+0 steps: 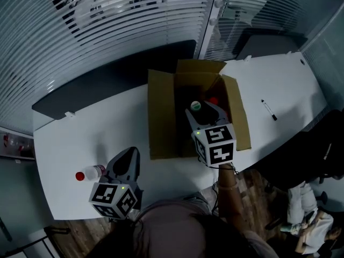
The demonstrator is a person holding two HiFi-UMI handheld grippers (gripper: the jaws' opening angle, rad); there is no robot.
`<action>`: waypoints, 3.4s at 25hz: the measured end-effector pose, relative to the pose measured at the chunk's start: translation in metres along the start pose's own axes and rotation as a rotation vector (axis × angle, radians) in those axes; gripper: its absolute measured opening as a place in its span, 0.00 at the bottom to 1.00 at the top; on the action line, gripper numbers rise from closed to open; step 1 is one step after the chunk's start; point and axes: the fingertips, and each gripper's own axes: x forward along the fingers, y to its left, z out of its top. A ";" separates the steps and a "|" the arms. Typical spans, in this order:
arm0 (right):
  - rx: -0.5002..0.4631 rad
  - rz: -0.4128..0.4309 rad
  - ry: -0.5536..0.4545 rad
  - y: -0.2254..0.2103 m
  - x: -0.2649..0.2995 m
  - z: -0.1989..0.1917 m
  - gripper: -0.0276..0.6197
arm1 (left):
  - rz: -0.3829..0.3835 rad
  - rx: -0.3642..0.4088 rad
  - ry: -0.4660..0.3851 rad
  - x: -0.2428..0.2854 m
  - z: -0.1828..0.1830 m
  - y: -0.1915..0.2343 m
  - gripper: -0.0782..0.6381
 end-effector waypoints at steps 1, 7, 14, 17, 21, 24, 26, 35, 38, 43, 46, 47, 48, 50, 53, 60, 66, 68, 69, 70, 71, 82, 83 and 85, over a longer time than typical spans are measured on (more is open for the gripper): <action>0.003 -0.004 0.008 -0.001 0.003 -0.002 0.33 | 0.002 -0.002 0.005 0.001 0.000 0.001 0.12; 0.020 -0.015 0.068 -0.006 0.021 -0.014 0.35 | -0.007 -0.014 0.018 0.011 -0.001 0.004 0.12; 0.065 -0.014 0.132 -0.008 0.036 -0.029 0.35 | -0.009 -0.011 0.046 0.017 0.001 0.006 0.12; 0.084 -0.032 0.164 -0.013 0.041 -0.034 0.35 | -0.002 -0.029 0.045 0.019 0.002 0.006 0.12; 0.100 -0.054 0.188 -0.017 0.042 -0.040 0.35 | 0.004 -0.028 0.050 0.018 0.003 0.006 0.12; 0.086 -0.058 0.188 -0.017 0.042 -0.039 0.34 | 0.004 -0.026 0.046 0.018 0.004 0.006 0.12; 0.078 -0.060 0.185 -0.017 0.042 -0.038 0.34 | 0.005 -0.026 0.041 0.017 0.005 0.006 0.12; 0.044 -0.078 0.133 -0.015 0.027 -0.019 0.32 | -0.004 -0.027 0.020 0.009 0.004 0.005 0.12; 0.035 -0.084 0.108 -0.013 0.016 -0.010 0.32 | -0.008 -0.020 0.017 0.003 0.005 0.001 0.12; 0.016 -0.087 0.069 -0.009 -0.003 0.003 0.32 | -0.034 0.017 0.004 -0.006 0.002 -0.003 0.12; 0.001 -0.093 0.048 -0.006 -0.016 0.009 0.32 | -0.043 0.002 -0.011 -0.013 0.000 -0.007 0.12; -0.002 -0.096 0.040 -0.005 -0.021 0.011 0.32 | -0.046 -0.001 -0.015 -0.015 0.000 -0.008 0.12; -0.006 -0.098 0.033 -0.003 -0.025 0.013 0.32 | -0.048 -0.001 -0.018 -0.018 -0.001 -0.009 0.12; -0.015 -0.102 0.018 -0.001 -0.035 0.017 0.32 | -0.050 0.001 -0.022 -0.023 -0.002 -0.011 0.12; -0.025 -0.106 -0.004 0.003 -0.050 0.023 0.32 | -0.059 0.007 -0.023 -0.032 -0.005 -0.015 0.12; -0.025 -0.140 -0.067 0.011 -0.082 0.035 0.32 | -0.086 0.027 -0.031 -0.051 -0.006 -0.021 0.12; -0.034 -0.179 -0.146 0.021 -0.117 0.053 0.32 | -0.108 0.034 -0.034 -0.068 -0.009 -0.024 0.12; -0.032 -0.196 -0.177 0.023 -0.129 0.059 0.32 | -0.120 0.040 -0.036 -0.073 -0.010 -0.026 0.12; -0.033 -0.204 -0.192 0.025 -0.135 0.061 0.32 | -0.125 0.042 -0.037 -0.075 -0.011 -0.026 0.12; -0.035 -0.212 -0.205 0.027 -0.141 0.063 0.32 | -0.131 0.045 -0.038 -0.077 -0.011 -0.026 0.12; -0.037 -0.219 -0.218 0.029 -0.146 0.065 0.32 | -0.136 0.047 -0.038 -0.079 -0.012 -0.026 0.12; -0.039 -0.267 -0.303 0.052 -0.201 0.075 0.32 | -0.191 0.070 -0.047 -0.101 -0.018 -0.030 0.12; -0.040 -0.273 -0.304 0.055 -0.205 0.074 0.32 | -0.196 0.074 -0.047 -0.104 -0.019 -0.030 0.12; -0.038 -0.285 -0.309 0.061 -0.212 0.072 0.32 | -0.204 0.085 -0.052 -0.110 -0.020 -0.029 0.12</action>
